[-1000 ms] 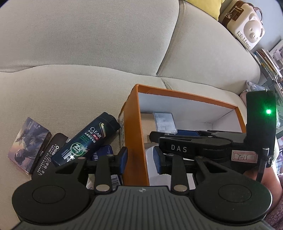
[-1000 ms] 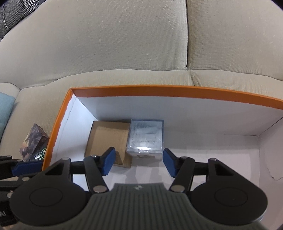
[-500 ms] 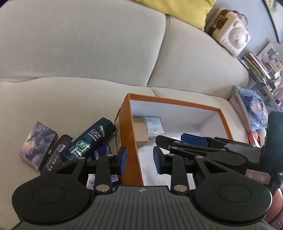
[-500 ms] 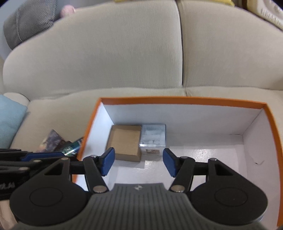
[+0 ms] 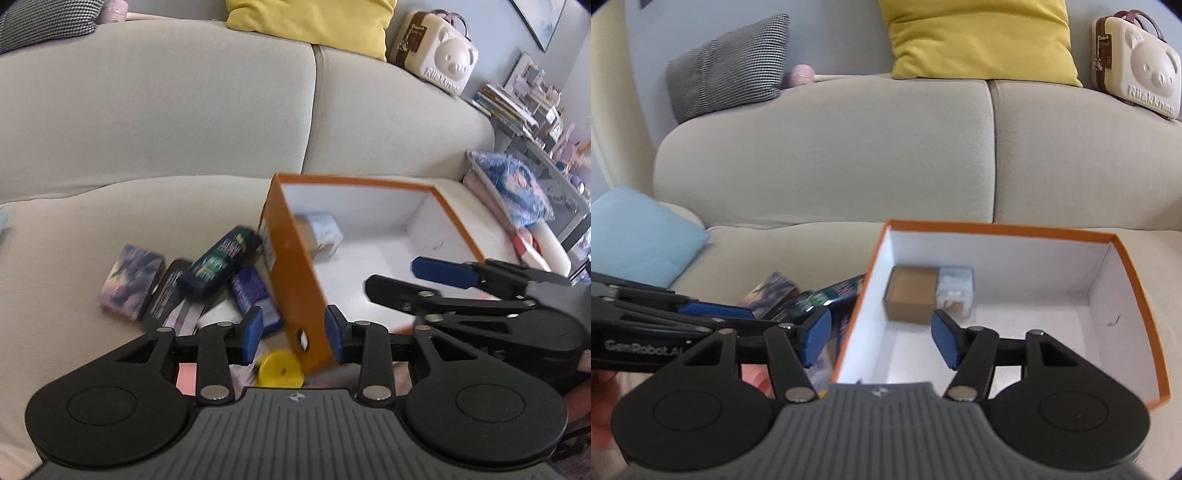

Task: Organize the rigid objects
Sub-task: 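Withdraw both tools from the box back toward the item pile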

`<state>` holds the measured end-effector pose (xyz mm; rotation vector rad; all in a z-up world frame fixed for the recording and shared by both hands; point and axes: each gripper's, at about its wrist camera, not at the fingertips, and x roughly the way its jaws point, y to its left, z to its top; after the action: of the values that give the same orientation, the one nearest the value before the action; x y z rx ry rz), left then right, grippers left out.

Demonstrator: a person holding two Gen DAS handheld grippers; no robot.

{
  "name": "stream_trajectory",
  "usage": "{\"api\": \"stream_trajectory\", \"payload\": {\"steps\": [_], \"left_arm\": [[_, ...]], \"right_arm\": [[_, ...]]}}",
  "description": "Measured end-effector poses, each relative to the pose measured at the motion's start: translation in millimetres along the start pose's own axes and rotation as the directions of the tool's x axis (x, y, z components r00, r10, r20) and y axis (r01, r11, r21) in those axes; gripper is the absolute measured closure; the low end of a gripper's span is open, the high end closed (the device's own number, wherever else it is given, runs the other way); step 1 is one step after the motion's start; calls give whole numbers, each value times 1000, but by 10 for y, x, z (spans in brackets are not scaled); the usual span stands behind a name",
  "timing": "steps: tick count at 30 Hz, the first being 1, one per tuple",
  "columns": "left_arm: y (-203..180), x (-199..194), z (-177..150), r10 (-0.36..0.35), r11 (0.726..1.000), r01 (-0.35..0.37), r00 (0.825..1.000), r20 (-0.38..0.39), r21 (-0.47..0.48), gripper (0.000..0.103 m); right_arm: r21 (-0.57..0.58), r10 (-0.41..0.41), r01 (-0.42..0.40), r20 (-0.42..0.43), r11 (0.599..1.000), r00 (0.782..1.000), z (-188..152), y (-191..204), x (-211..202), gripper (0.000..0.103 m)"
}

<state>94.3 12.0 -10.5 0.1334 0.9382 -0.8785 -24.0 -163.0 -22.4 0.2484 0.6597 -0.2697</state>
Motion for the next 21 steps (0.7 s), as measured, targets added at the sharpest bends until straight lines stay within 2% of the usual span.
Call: {"api": "stream_trajectory", "payload": {"steps": [5,10,15,18,21], "left_arm": [[108,-56,-263,-11,998,7,998,-67,-56,61],[184,-44,-531,-9,998,-3,985,-172,-70,61],[310,-28,-802,-30,992,-2,968,-249,-125,61],[370,-10,-919,-39,987,-5,962,-270,-158,61],[407,18,-983,-37,984,-14,959,-282,-175,61]], "right_arm": [[3,34,-34,-21,999,999,-247,121,-197,41],[-9,64,-65,-124,998,990,-482,244,-203,42],[-36,10,-20,-275,999,961,-687,319,26,46],[-39,6,-20,-312,999,950,-821,329,83,48],[-70,-4,-18,-314,997,949,-872,365,108,47]]}}
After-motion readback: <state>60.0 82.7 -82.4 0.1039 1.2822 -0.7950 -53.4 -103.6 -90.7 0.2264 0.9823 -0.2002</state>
